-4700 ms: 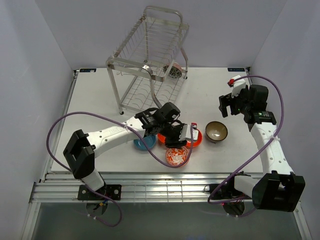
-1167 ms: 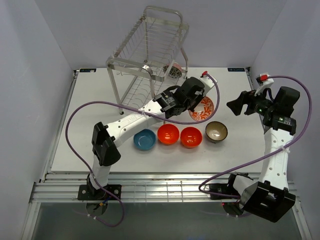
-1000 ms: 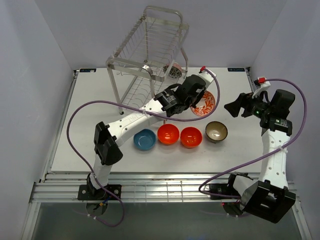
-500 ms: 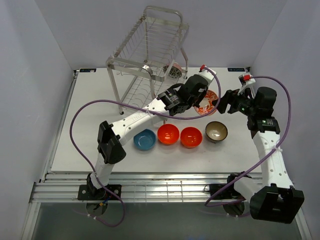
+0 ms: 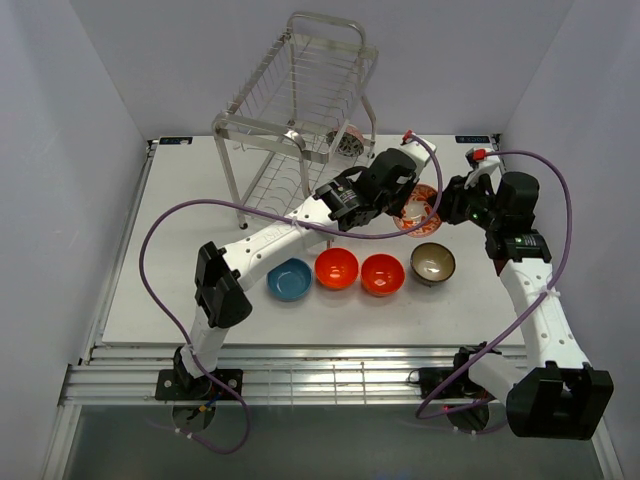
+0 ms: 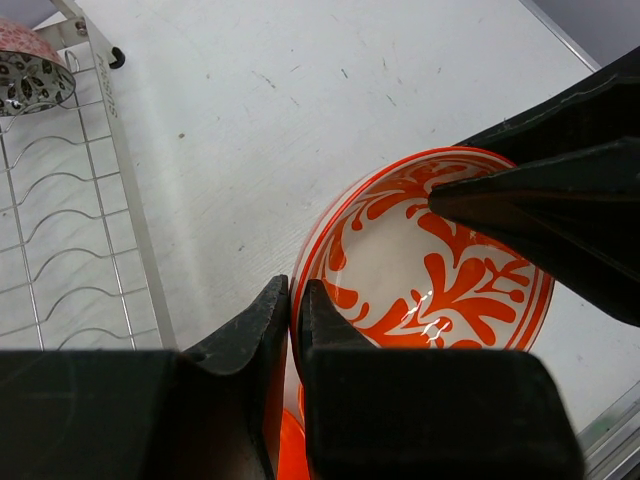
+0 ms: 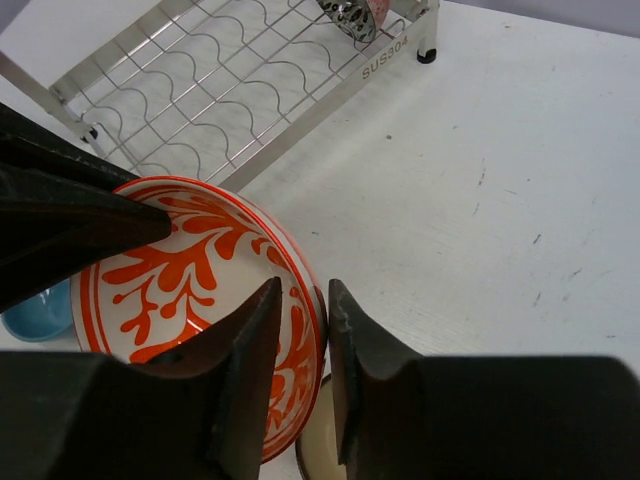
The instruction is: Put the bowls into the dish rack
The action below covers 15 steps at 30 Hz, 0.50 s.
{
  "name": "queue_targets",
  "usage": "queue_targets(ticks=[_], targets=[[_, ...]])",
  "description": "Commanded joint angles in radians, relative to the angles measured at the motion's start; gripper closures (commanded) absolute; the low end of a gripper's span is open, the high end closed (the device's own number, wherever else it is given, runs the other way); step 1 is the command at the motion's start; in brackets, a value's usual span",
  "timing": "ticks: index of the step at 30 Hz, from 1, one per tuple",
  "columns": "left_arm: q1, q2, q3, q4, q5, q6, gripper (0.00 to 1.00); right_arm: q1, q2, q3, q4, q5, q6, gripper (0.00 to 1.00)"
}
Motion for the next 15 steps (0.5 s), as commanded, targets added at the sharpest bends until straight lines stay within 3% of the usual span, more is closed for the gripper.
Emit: queue_targets(ticks=[1, 6, 10, 13, 14, 15], targets=[[0.002, -0.076, 0.049, 0.057, 0.039, -0.021, 1.0, 0.034, -0.016, -0.011, 0.04, 0.044, -0.05, 0.72], [0.004, -0.094, 0.043, 0.071, 0.085, -0.01, 1.0, 0.045, -0.021, -0.014, 0.022, 0.064, -0.095, 0.9], [0.005, -0.111, 0.022, 0.082, 0.101, 0.004, 1.0, 0.044, -0.026, -0.013, 0.011, 0.078, -0.127, 0.92], [0.005, -0.126, 0.005, 0.091, 0.124, 0.014, 0.89, 0.045, -0.036, -0.008, 0.011, 0.087, -0.132, 0.92], [0.005, -0.134, 0.0, 0.1, 0.124, 0.016, 0.76, 0.045, -0.044, -0.008, 0.014, 0.093, -0.127, 0.92], [0.005, -0.138, 0.0, 0.103, 0.127, 0.021, 0.7, 0.044, -0.047, -0.006, 0.015, 0.109, -0.123, 0.92]])
